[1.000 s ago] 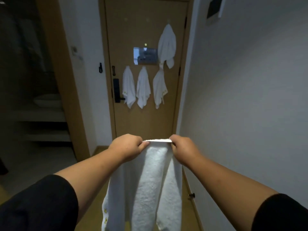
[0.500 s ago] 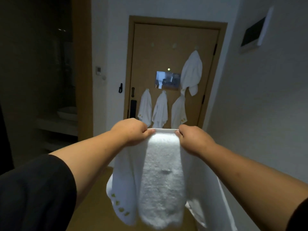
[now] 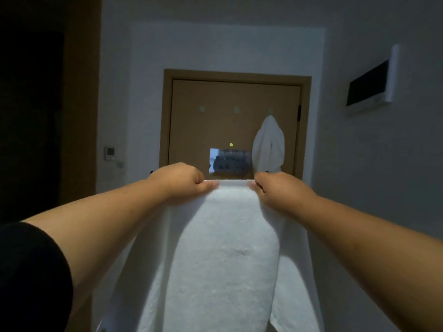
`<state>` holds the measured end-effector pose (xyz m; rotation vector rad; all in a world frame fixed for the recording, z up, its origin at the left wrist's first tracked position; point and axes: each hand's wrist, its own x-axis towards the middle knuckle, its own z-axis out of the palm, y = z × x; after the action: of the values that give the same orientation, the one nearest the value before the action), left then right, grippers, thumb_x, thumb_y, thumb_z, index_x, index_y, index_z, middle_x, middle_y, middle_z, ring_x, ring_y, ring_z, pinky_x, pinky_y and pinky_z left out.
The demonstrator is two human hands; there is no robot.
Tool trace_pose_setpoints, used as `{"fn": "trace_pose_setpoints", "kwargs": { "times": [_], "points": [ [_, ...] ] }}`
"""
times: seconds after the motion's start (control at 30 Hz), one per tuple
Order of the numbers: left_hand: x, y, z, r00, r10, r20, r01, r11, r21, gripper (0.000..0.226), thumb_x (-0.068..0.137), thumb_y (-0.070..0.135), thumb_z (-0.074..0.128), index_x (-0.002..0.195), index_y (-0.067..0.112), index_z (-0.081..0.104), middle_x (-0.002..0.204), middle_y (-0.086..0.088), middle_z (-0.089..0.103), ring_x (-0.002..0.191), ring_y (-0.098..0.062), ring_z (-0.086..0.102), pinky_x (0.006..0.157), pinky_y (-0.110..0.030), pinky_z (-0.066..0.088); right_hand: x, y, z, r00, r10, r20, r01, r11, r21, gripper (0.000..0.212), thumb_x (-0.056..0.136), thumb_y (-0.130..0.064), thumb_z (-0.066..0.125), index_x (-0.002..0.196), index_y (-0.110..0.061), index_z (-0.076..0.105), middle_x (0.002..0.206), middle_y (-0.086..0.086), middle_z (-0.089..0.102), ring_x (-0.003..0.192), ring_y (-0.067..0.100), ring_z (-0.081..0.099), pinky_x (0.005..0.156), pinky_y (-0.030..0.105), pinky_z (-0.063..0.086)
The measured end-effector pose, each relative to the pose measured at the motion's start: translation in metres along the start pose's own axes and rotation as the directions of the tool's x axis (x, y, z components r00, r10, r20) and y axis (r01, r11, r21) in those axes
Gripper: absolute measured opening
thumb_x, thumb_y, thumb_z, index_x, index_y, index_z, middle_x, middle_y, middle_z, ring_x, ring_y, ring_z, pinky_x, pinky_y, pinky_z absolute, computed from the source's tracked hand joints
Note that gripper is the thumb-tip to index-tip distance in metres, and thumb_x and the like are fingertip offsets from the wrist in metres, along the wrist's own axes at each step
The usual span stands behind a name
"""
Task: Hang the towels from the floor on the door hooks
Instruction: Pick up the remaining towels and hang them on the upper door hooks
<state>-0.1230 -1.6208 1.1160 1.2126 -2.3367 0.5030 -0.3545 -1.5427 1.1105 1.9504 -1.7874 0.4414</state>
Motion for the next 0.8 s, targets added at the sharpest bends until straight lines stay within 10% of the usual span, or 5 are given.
{"fn": "trace_pose_setpoints", "kwargs": {
  "times": [0.8],
  "points": [
    [0.386,-0.064,0.129,0.983,0.019,-0.184,0.009,0.988,0.155,0.067,0.091,0.070,0.022,0.068,0.016,0.055,0.070,-0.001,0.056,0.065,-0.014,0.053,0.057,-0.027,0.036,0.357,0.215,0.107,0.958,-0.159,-0.237,0.122,0.979,-0.165,0.036,0.104,-0.043,0.026,0.099,-0.019,0.053,0.100,0.005,0.064,0.089,0.022,0.058,0.072,0.031,0.039]
  ]
}}
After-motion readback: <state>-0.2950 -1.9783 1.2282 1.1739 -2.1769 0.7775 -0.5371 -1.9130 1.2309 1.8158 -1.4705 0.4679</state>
